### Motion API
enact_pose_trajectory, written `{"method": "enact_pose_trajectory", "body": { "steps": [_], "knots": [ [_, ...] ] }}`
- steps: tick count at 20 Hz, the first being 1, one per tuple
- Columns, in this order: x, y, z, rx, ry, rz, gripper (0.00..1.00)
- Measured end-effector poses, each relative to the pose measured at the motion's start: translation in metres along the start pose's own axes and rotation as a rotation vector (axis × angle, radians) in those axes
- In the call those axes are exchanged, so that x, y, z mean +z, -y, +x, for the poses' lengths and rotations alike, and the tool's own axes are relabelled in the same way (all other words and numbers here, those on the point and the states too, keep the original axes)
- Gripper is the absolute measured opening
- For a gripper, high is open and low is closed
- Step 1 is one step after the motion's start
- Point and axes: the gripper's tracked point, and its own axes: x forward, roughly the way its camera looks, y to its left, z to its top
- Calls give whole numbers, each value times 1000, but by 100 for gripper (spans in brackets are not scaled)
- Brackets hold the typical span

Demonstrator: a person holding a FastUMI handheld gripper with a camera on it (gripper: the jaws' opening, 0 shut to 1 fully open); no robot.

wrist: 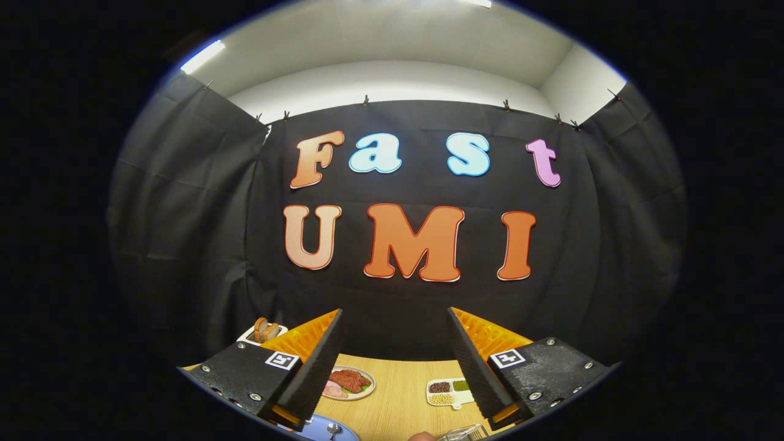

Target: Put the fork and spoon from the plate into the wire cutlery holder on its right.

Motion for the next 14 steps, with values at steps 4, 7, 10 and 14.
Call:
{"method": "enact_pose_trajectory", "body": {
  "steps": [4, 7, 10, 14],
  "knots": [
    [-45, -20, 0, 46, -160, 26, 97],
    [-94, -32, -2, 62, -332, 50, 98],
    [-140, -47, -11, 79, -501, 82, 98],
    [-203, -69, -30, 104, -723, 76, 97]
  ]
}}
